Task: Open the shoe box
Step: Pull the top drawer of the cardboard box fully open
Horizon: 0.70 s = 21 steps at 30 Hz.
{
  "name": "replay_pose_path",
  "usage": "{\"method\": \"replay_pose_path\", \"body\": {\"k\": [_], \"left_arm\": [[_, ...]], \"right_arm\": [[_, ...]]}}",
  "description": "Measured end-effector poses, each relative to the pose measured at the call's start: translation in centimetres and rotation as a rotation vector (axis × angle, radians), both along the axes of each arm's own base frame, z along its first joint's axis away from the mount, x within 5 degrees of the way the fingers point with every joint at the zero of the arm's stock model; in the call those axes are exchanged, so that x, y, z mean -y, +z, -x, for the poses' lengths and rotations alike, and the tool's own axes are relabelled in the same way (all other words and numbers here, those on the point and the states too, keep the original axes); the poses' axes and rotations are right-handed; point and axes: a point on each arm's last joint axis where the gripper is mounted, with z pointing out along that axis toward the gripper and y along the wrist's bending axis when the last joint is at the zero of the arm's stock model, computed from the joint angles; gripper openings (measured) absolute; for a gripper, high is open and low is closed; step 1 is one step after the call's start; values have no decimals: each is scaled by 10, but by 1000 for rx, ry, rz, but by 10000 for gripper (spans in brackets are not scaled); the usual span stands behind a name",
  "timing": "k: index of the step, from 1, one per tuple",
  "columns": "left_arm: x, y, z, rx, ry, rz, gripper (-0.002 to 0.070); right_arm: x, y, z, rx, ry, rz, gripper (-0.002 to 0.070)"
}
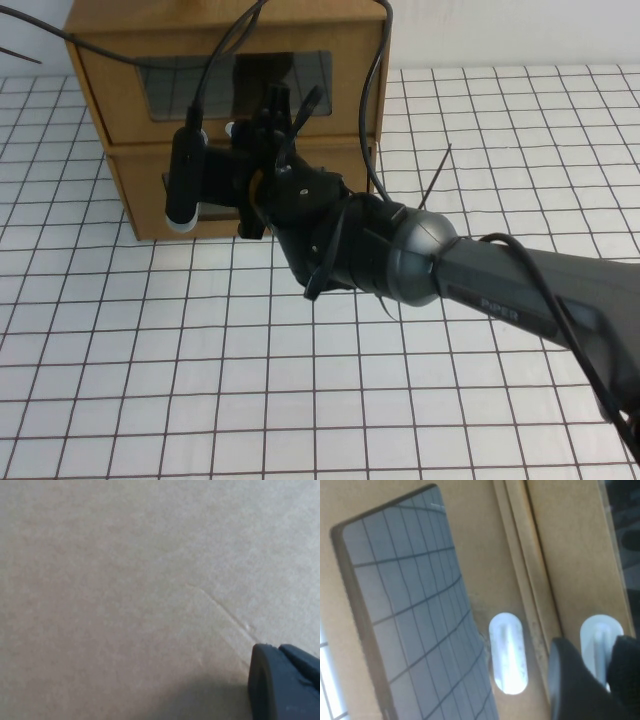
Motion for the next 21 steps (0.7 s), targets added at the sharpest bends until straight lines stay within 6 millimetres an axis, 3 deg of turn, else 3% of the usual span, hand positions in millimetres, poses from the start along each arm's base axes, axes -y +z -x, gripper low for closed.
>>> {"method": "replay_pose_path", "body": {"k": [8, 21], "left_arm": [[0, 0, 0, 0, 0, 0, -2], [0, 0, 0, 0, 0, 0, -2]], "right_arm": [[1, 0, -1, -1, 1, -1, 157], [2, 2, -3, 30, 6, 23, 32]]}}
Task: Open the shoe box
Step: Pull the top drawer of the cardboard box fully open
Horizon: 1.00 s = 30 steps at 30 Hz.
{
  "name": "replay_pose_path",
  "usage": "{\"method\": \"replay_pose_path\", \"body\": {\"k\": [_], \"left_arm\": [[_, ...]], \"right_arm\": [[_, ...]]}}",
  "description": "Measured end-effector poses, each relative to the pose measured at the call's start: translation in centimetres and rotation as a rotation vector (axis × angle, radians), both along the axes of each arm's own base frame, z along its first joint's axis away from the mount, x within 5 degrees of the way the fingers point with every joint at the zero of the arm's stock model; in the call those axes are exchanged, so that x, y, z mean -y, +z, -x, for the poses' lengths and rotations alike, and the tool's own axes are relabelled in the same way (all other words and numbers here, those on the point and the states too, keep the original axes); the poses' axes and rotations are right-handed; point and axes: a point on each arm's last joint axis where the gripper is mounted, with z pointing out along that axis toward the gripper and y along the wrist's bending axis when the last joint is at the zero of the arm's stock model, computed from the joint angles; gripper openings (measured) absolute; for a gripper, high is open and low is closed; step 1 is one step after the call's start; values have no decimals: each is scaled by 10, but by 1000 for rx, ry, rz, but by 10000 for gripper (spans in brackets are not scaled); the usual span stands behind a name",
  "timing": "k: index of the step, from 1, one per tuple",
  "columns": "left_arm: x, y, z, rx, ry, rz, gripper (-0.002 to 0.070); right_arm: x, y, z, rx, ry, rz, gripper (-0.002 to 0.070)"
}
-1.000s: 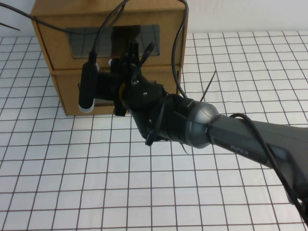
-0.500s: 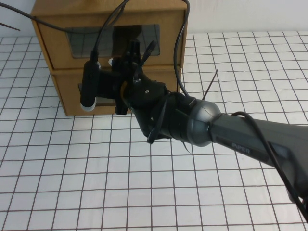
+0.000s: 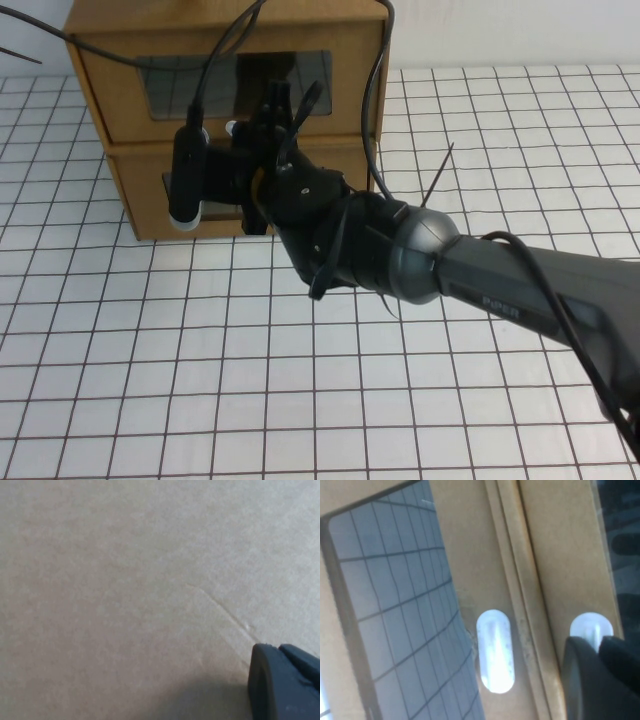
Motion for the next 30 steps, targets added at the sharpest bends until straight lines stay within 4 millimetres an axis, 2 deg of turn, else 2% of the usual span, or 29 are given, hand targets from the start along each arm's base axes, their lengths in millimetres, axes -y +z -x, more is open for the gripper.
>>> {"method": "replay_pose_path", "body": {"k": [20, 25, 30], "left_arm": [[0, 0, 0, -6, 8, 8, -2], [0, 0, 0, -11, 14, 13, -2], [0, 0, 0, -15, 18, 18, -2]], "right_arm": [[0, -2, -1, 25, 1, 30, 10], [-1, -4, 4, 16, -24, 76, 10], [2, 4, 10, -18, -60, 86, 8]]}}
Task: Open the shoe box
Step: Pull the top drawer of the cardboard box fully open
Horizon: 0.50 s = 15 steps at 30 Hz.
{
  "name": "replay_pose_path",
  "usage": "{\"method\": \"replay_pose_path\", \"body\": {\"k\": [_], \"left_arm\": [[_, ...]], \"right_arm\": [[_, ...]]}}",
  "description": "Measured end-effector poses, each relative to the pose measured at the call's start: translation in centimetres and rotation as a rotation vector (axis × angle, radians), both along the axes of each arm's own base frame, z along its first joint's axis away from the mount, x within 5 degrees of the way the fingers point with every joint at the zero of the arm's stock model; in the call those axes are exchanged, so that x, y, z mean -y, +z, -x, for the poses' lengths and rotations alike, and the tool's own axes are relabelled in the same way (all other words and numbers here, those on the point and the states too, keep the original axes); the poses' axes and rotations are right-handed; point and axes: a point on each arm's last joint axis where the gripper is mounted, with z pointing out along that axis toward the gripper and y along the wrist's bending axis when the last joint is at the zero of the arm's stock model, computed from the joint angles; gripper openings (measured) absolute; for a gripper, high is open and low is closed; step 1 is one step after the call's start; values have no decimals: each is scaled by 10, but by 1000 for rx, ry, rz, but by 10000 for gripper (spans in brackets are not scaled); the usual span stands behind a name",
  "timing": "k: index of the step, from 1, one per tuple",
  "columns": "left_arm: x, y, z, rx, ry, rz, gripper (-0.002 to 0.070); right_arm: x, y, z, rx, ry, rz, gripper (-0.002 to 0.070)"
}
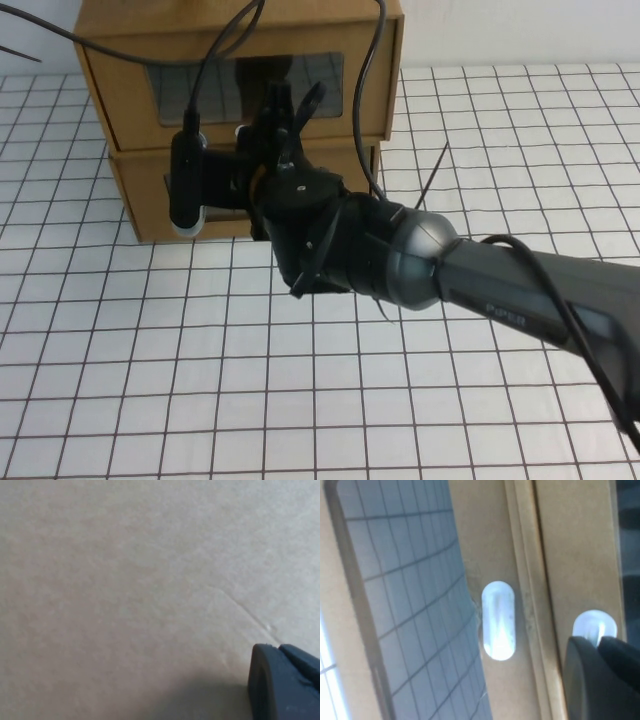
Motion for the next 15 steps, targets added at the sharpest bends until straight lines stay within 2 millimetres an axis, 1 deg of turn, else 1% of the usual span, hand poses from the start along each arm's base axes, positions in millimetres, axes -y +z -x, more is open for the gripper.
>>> {"method": "replay_pose_path", "body": {"k": [4, 9, 11, 15], "left_arm": [[0, 0, 0, 0, 0, 0, -2], [0, 0, 0, -2, 2, 2, -2], [0, 0, 0, -3, 4, 4, -2], [0, 0, 0, -6, 7, 7, -2]], "right_arm": [[8, 5, 8, -33, -5, -10, 6], [21, 8, 22, -62, 5, 3, 5], [23, 9, 30, -69, 16, 10, 4], [24, 9, 40, -76, 30, 19, 4]]}}
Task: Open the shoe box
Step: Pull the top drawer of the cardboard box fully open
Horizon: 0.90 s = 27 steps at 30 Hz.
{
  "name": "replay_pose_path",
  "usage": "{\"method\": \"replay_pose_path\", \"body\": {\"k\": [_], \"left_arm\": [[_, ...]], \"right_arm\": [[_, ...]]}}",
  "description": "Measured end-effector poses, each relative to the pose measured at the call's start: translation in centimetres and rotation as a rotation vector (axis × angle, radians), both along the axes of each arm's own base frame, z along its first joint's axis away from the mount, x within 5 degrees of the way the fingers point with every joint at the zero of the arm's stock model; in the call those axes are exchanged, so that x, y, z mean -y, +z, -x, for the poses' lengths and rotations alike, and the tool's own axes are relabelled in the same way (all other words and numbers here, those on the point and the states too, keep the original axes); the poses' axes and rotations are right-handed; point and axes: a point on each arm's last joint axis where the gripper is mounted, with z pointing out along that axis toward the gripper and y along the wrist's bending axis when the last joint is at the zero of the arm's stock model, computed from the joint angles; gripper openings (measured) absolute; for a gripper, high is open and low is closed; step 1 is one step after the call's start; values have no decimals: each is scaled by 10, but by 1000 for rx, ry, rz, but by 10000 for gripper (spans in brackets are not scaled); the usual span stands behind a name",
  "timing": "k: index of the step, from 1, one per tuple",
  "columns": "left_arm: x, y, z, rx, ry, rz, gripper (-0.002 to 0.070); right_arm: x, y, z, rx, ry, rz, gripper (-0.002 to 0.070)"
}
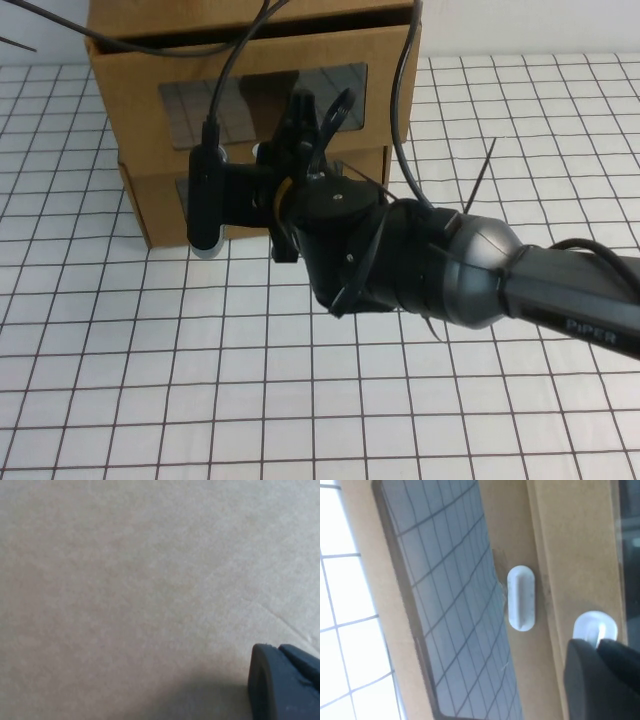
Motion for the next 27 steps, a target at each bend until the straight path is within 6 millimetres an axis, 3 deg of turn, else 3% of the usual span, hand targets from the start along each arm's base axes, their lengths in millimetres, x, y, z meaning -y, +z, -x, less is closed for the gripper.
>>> {"method": "replay_pose_path", "body": {"k": [8, 21, 27], "left_arm": [[0, 0, 0, -8, 9, 9, -2], [0, 0, 0, -22, 24, 23, -2], [0, 0, 0, -23, 25, 24, -2]], "right_arm": [[4, 2, 10, -21, -12, -5, 2], [25, 28, 80, -154, -1, -99, -8], [27, 31, 97, -237, -19, -104, -11]]}}
